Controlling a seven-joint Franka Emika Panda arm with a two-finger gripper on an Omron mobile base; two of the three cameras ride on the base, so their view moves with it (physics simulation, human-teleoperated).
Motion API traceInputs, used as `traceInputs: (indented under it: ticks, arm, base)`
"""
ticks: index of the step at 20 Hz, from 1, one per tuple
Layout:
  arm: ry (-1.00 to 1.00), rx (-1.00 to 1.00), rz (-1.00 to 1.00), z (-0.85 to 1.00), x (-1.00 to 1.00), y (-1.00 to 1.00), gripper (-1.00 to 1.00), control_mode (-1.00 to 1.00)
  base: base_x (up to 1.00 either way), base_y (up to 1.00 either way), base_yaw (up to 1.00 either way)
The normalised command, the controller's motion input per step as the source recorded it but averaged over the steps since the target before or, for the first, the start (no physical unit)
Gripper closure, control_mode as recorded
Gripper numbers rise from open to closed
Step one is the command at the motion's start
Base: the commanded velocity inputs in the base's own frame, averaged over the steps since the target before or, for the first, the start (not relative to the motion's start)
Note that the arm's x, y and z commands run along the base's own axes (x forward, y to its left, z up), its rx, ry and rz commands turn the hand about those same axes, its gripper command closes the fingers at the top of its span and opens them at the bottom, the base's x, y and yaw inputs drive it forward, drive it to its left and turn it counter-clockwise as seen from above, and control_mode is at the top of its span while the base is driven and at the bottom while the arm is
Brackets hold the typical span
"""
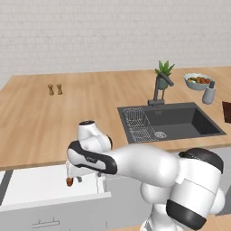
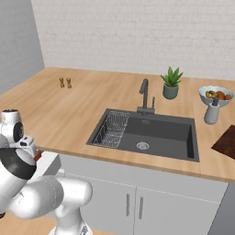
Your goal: Pick up the knife from the drawer and place it on the cutting board. Then place the meat from the plate to the cutting board.
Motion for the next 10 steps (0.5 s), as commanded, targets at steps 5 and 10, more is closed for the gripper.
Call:
traceInputs:
  ticks: [5, 10]
  arm:
    - [0.0, 0.0, 0.06, -0.25, 0.01, 0.16, -1.0, -1.0]
    - [0.0, 0.0, 0.05, -0.24, 0.06, 0.13, -1.0, -1.0]
  base:
    - [0.0, 0.0, 0.0]
    - [0.0, 0.0, 0.0]
